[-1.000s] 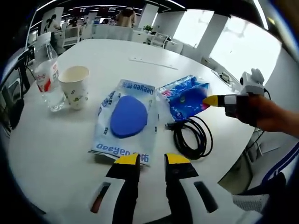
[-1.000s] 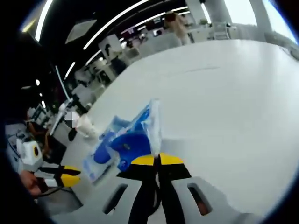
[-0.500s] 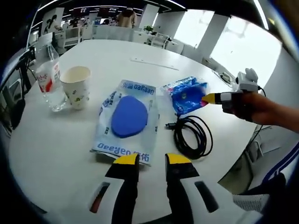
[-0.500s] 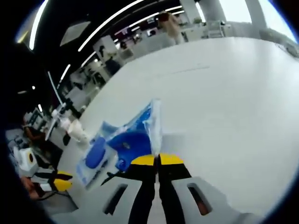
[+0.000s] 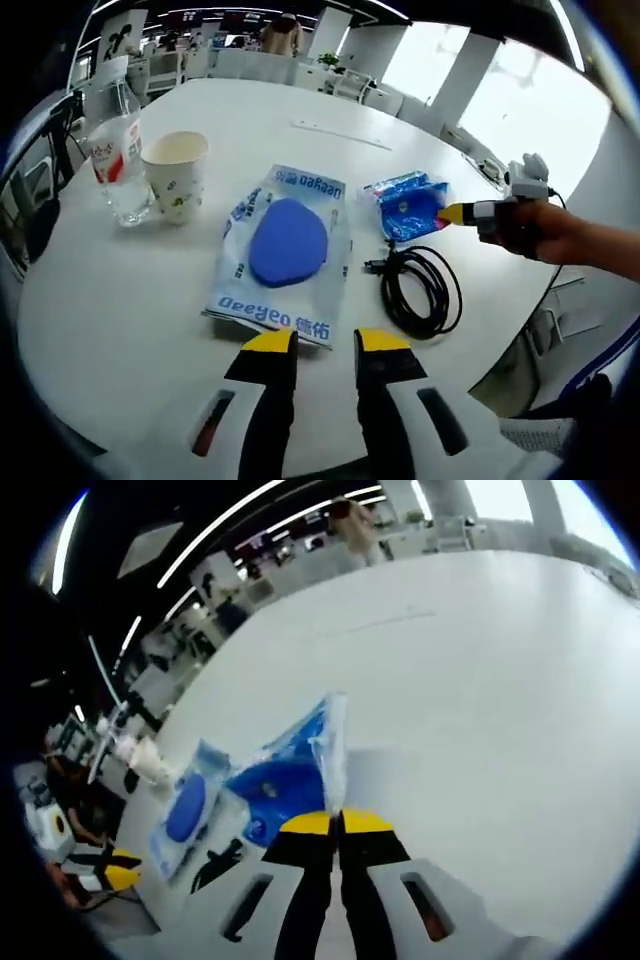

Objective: Arrange the tabletop items into an orderly group along one side of the table until the central work area is clear of visible clutter.

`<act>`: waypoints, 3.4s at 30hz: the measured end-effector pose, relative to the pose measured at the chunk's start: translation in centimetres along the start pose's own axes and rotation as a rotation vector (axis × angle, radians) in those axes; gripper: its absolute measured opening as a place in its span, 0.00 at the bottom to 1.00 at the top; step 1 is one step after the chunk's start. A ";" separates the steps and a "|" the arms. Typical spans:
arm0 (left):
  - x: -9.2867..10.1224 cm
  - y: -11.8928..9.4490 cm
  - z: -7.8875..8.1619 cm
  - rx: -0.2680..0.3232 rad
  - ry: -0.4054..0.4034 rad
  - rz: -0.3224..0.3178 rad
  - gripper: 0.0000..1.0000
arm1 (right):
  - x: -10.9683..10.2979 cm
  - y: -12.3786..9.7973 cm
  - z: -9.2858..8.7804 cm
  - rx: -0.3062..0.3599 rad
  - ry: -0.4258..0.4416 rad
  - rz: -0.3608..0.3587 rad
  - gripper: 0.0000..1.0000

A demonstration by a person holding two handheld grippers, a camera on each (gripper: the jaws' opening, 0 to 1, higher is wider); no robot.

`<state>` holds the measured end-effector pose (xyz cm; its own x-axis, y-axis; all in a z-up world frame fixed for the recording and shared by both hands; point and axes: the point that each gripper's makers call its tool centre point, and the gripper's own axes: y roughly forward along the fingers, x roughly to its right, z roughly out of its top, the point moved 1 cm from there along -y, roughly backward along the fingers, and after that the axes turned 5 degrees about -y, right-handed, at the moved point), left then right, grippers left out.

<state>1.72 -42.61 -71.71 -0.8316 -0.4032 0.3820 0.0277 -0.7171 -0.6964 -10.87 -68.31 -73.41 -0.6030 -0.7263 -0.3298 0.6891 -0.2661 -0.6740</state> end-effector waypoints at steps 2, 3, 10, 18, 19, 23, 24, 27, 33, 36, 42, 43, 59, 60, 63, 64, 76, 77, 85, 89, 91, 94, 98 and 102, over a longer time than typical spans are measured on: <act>0.0 0.0 0.0 0.000 0.002 0.001 0.20 | 0.2 0.1 -0.1 -0.004 0.002 -0.003 0.00; 0.0 0.0 0.1 0.000 0.003 0.001 0.20 | 0.3 0.1 -0.1 -0.005 0.003 -0.004 0.00; -0.1 0.1 0.0 -0.003 0.004 0.004 0.20 | 0.8 0.4 -0.3 -0.012 0.012 -0.009 0.00; -0.2 0.1 -0.3 -0.011 -0.005 0.008 0.20 | 1.3 0.6 -0.6 -0.030 0.000 -0.021 0.00; -0.2 0.1 -0.3 -0.011 -0.006 0.010 0.20 | 1.4 0.6 -0.7 -0.033 -0.002 -0.025 0.00; -0.5 0.1 -0.4 -0.012 -0.018 0.017 0.20 | 1.5 0.6 -0.8 -0.034 -0.004 -0.024 0.01; -0.5 0.1 -0.4 -0.013 -0.019 0.019 0.20 | 1.4 0.5 -0.8 -0.036 -0.005 -0.024 0.02; -0.6 0.1 -0.5 -0.013 -0.026 0.021 0.20 | 1.4 0.4 -0.9 -0.037 -0.005 -0.023 0.02; -0.8 0.0 -0.5 -0.011 -0.041 0.024 0.20 | 1.5 0.5 -1.0 -0.042 -0.015 -0.020 0.03; -0.9 -0.1 -0.6 -0.010 -0.050 0.025 0.20 | 1.5 0.3 -1.0 -0.040 -0.017 -0.019 0.04; -1.1 0.0 -0.9 -0.016 -0.069 0.029 0.19 | 1.3 -0.1 -1.0 -0.037 -0.030 -0.018 0.06; -1.1 0.0 -0.9 -0.016 -0.071 0.029 0.19 | 1.2 -0.1 -1.0 -0.038 -0.038 -0.018 0.06; -1.3 0.1 -1.2 -0.018 -0.097 0.033 0.18 | 0.5 -1.1 -0.7 -0.023 -0.110 -0.026 0.09; -1.4 0.1 -1.2 -0.018 -0.099 0.033 0.18 | 0.5 -1.2 -0.7 -0.023 -0.114 -0.027 0.10; -1.3 0.1 -1.2 -0.019 -0.107 0.034 0.18 | 0.5 -1.2 -0.8 -0.023 -0.121 -0.027 0.10; -1.4 0.1 -1.2 -0.019 -0.107 0.035 0.18 | 0.4 -1.3 -0.8 -0.022 -0.124 -0.028 0.10; -1.6 0.0 -1.2 -0.010 -0.132 0.039 0.18 | -1.5 -1.9 0.3 0.018 -0.163 -0.010 0.11; -1.6 0.0 -1.2 -0.009 -0.134 0.039 0.18 | -1.7 -1.9 0.3 0.018 -0.167 -0.006 0.11; -1.9 -0.1 -1.3 -0.001 -0.171 0.041 0.18 | -3.1 -2.0 0.0 0.013 -0.191 0.017 0.11; -2.3 -0.3 -1.4 0.004 -0.198 0.049 0.18 | -4.2 -2.1 -0.1 0.018 -0.208 0.035 0.11; -2.5 -0.3 -1.4 0.009 -0.210 0.052 0.18 | -4.8 -2.1 -0.2 0.018 -0.216 0.047 0.11; -2.6 -0.4 -1.3 0.017 -0.229 0.054 0.18 | -5.6 -2.1 -0.4 0.017 -0.228 0.059 0.11; -2.6 -0.3 -1.3 0.025 -0.254 0.053 0.18 | -6.5 -2.2 -0.9 0.011 -0.244 0.076 0.11; -2.7 -0.1 -1.7 0.021 -0.288 0.049 0.18 | -7.3 -2.3 -2.0 -0.005 -0.256 0.093 0.11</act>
<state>3.02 -40.47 -73.66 -0.6376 -0.5798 0.5071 0.0777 -0.7034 -0.7066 -8.79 -61.13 -70.77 -0.4155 -0.8842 -0.2132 0.7343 -0.1878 -0.6523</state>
